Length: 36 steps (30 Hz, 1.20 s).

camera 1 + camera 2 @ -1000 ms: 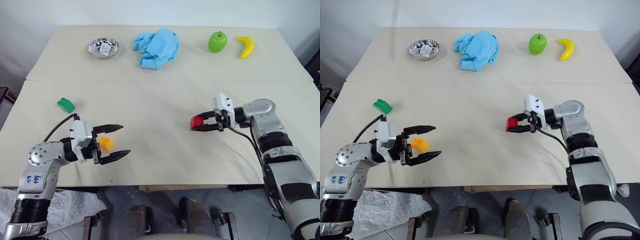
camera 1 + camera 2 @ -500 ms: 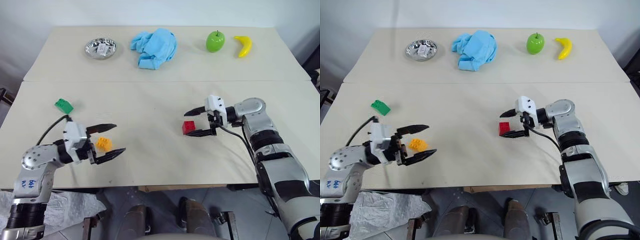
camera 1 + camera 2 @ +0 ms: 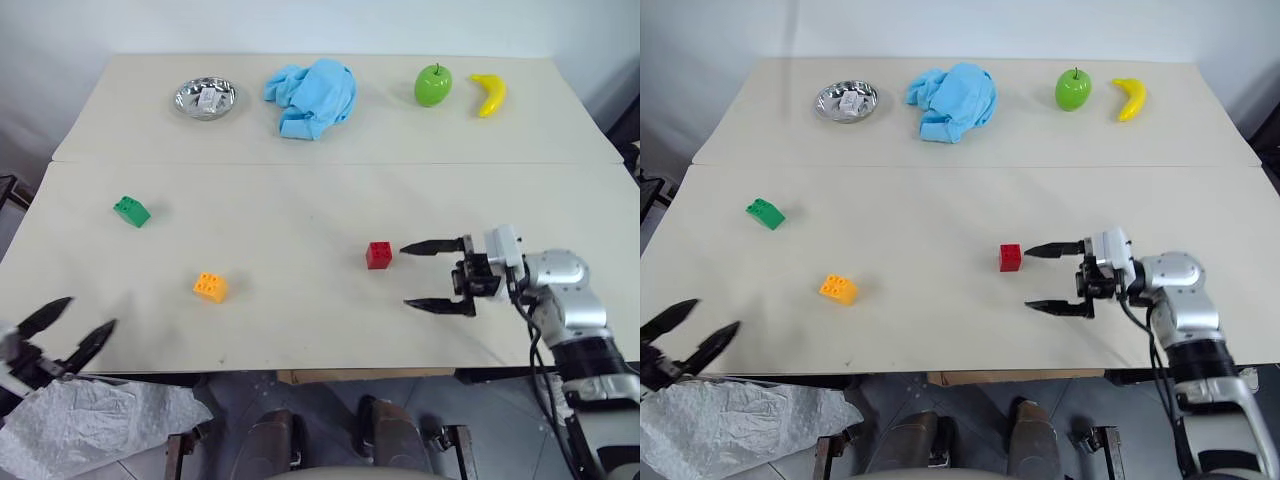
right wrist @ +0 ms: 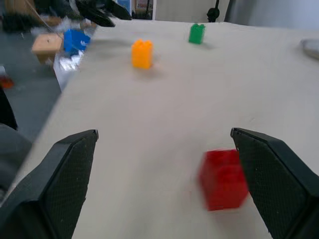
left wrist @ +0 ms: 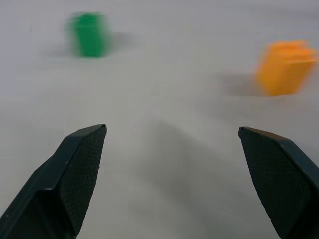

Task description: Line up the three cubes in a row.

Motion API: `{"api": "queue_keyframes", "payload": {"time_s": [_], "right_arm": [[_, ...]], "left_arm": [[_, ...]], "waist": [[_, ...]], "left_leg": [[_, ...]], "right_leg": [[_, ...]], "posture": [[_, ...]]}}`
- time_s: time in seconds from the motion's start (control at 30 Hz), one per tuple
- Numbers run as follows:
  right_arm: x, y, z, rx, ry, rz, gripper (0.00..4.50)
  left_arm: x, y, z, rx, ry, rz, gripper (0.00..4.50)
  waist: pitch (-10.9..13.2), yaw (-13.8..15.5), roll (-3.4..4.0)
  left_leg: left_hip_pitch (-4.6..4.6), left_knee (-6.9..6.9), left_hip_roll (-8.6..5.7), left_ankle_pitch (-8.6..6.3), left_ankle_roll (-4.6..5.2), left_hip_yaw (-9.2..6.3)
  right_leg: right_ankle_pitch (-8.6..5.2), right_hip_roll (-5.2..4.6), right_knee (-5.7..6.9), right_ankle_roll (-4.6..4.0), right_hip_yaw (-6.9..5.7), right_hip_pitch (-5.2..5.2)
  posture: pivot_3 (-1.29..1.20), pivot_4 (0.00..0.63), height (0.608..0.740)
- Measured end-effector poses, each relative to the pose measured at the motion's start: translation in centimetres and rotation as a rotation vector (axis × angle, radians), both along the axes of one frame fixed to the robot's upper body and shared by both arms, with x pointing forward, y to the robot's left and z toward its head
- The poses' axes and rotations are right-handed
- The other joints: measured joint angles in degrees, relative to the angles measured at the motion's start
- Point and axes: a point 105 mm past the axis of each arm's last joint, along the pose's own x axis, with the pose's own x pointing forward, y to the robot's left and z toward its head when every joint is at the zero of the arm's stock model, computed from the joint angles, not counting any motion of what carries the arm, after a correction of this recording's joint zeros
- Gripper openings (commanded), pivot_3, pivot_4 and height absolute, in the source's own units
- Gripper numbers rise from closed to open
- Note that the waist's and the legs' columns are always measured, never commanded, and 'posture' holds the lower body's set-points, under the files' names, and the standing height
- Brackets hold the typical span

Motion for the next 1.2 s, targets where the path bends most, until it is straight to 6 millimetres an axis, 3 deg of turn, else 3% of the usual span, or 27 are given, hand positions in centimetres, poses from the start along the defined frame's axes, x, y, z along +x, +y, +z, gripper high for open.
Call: {"api": "queue_keyframes", "payload": {"time_s": [0.2, 0.33, 0.53, 0.63, 0.7, 0.9, 1.2], "right_arm": [[-1.0, 0.1, 0.8, 0.103, -0.035, -0.077, 4.46], [-1.3, 0.0, 0.4, 0.108, -0.028, -0.101, 4.46], [-1.2, -0.1, 0.9, 0.092, -0.062, -0.109, 4.46], [-1.3, 0.0, 1.3, 0.081, -0.074, -0.100, 4.46], [-1.3, 0.1, 1.4, 0.073, -0.072, -0.096, 4.46], [-1.6, 0.7, 1.6, 0.057, -0.074, -0.088, 4.46], [-2.0, 1.1, 1.6, 0.066, -0.060, -0.121, 4.46]], "left_arm": [[-3.5, 2.9, -3.0, -0.093, -0.002, 0.250, 4.50], [-3.1, 3.2, -2.6, -0.133, -0.075, 0.306, 4.50], [3.7, 1.2, 1.0, -0.154, -0.171, 0.155, 4.50], [7.9, -0.1, 4.7, -0.124, -0.226, 0.062, 4.50], [10.5, -0.6, 6.2, -0.108, -0.216, 0.019, 4.50], [15.4, -1.1, 4.5, -0.140, -0.047, -0.022, 4.50], [18.8, -1.3, 4.7, -0.089, 0.038, -0.017, 4.50]], "waist": [[-0.06, 0.31, -0.11], [-0.08, 1.44, -0.18], [-0.11, 2.65, -0.23], [-0.12, 2.50, -0.23], [-0.13, 2.37, -0.20], [-0.12, 0.96, -0.24], [-0.10, 1.17, -0.35]], "left_leg": [[0.01, -0.03, -0.01, -0.14, -0.02, -0.03], [0.00, 0.05, -0.04, -0.16, -0.01, -0.01], [0.02, 0.07, -0.06, -0.16, -0.07, -0.04], [0.01, 0.06, -0.10, -0.11, 0.03, -0.03], [0.08, 0.01, -0.17, -0.10, 0.05, 0.02], [0.06, -0.10, -0.27, -0.10, 0.08, 0.19], [0.02, -0.05, -0.29, -0.10, 0.09, 0.21]], "right_leg": [[-0.01, -0.02, 0.00, -0.01, -0.03, -0.02], [0.00, -0.11, 0.01, -0.01, 0.00, -0.01], [0.00, -0.09, 0.14, -0.02, -0.01, -0.02], [0.00, -0.05, 0.16, -0.02, -0.01, -0.05], [0.00, -0.05, 0.19, -0.02, -0.01, -0.04], [0.00, 0.06, 0.14, -0.02, -0.22, -0.12], [-0.01, 0.09, 0.11, -0.01, -0.22, -0.10]], "posture": [[0.00, 0.150, 0.740], [0.00, 0.150, 0.740], [0.00, 0.150, 0.740], [0.00, 0.150, 0.740], [0.00, 0.150, 0.740], [0.00, 0.150, 0.740], [0.00, 0.150, 0.740]]}}
